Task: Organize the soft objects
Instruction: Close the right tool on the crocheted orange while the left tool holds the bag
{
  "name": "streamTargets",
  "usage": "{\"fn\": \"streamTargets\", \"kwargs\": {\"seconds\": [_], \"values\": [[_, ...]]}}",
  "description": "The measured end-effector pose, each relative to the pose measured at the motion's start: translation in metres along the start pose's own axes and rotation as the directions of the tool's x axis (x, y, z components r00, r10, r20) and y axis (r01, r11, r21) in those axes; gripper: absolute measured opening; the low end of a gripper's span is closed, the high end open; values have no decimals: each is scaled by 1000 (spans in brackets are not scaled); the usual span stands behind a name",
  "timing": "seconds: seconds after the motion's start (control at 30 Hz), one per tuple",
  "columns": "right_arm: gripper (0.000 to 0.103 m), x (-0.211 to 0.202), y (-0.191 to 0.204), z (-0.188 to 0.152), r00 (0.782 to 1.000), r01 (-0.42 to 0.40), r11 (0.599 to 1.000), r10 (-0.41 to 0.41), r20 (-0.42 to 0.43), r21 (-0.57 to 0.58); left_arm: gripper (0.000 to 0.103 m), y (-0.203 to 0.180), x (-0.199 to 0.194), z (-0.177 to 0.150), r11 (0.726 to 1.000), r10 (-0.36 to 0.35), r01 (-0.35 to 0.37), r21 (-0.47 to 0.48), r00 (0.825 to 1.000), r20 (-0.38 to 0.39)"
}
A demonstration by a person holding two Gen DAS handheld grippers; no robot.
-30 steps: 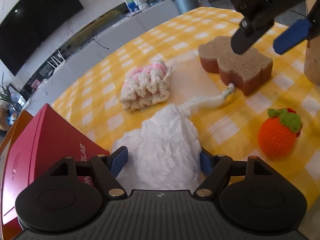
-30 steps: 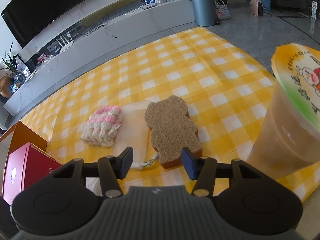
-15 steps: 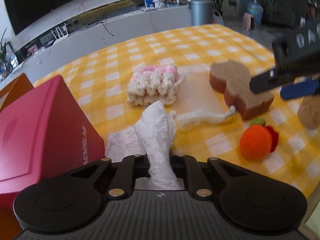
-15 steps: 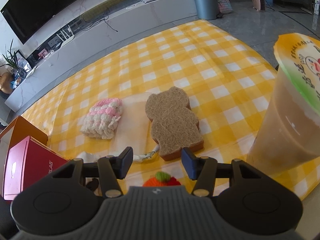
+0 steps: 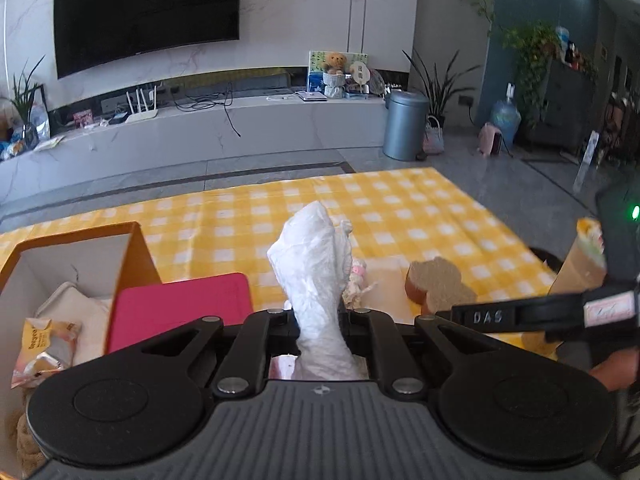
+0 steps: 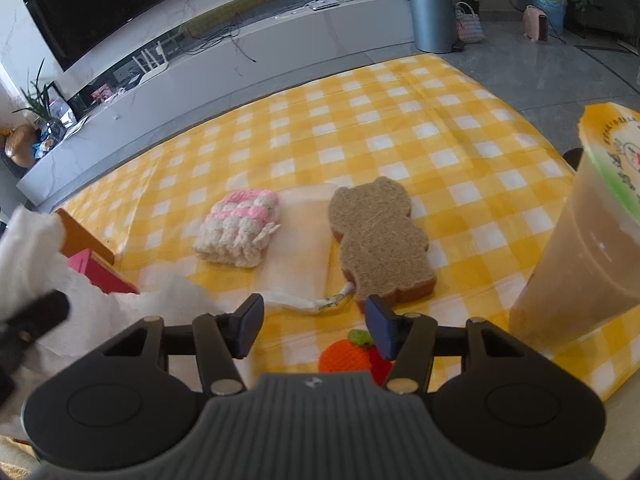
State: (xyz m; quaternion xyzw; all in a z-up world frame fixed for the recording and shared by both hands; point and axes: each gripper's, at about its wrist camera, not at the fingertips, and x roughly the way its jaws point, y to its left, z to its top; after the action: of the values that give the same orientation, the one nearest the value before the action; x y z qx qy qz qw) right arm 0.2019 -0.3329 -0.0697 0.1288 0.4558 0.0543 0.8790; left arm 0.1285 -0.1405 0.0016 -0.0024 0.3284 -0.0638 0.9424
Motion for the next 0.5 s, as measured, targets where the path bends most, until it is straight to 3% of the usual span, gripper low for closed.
{"fn": "streamTargets", "kwargs": {"seconds": [0.23,0.5], "values": [[60,5,0,-7,999,-33,997,35,-32,66,11,29,-20,5,995,-63,63,-76,998,5],[59,32,4,-28,987,81,997,-80,-137,8,11,23,-6,-1,983,-162,156,-97,985,-57]]}}
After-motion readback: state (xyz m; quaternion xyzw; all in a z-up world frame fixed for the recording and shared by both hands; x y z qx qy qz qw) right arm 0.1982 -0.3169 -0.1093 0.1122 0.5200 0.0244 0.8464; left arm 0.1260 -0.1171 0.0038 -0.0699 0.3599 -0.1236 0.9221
